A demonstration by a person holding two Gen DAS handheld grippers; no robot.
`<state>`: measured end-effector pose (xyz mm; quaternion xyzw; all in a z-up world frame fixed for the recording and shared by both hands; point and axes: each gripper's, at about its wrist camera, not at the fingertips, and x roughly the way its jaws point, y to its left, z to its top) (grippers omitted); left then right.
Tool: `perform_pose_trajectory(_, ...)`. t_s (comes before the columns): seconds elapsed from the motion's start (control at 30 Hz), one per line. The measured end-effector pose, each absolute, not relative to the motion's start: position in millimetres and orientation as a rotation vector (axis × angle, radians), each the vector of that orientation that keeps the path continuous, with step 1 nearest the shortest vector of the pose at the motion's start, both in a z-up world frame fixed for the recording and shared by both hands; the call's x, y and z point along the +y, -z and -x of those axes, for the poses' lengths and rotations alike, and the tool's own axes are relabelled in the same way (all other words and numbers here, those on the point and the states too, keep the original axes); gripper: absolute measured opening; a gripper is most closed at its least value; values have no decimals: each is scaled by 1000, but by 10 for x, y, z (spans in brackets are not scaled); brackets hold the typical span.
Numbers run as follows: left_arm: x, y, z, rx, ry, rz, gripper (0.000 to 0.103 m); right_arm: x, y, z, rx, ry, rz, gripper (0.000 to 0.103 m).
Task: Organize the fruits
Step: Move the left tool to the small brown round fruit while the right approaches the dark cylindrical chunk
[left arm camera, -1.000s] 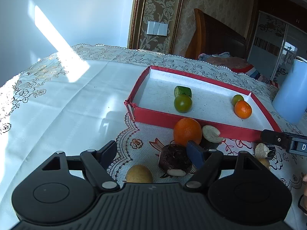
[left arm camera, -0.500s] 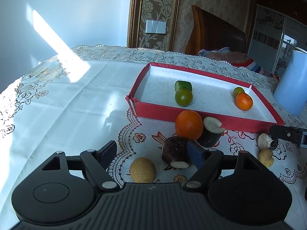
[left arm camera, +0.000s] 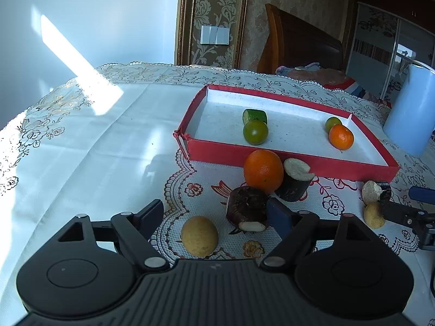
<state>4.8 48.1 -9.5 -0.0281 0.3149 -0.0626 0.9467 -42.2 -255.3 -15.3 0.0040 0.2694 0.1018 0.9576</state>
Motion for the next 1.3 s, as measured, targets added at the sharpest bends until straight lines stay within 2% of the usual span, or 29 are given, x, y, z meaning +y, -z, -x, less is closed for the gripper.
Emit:
perform_pose_trajectory(0.4,462,129,12,646,141,1,83,-2502,174,440,549,-220,20,93)
perform_pose_trajectory(0.53,410,157,10,657,143,-38,83,-2459,188,440,560,-246,30,89)
perform_pose_trajectory(1.3,353,201,-9,675,126,-77,84,-2363,204,480,562,-289,82,83)
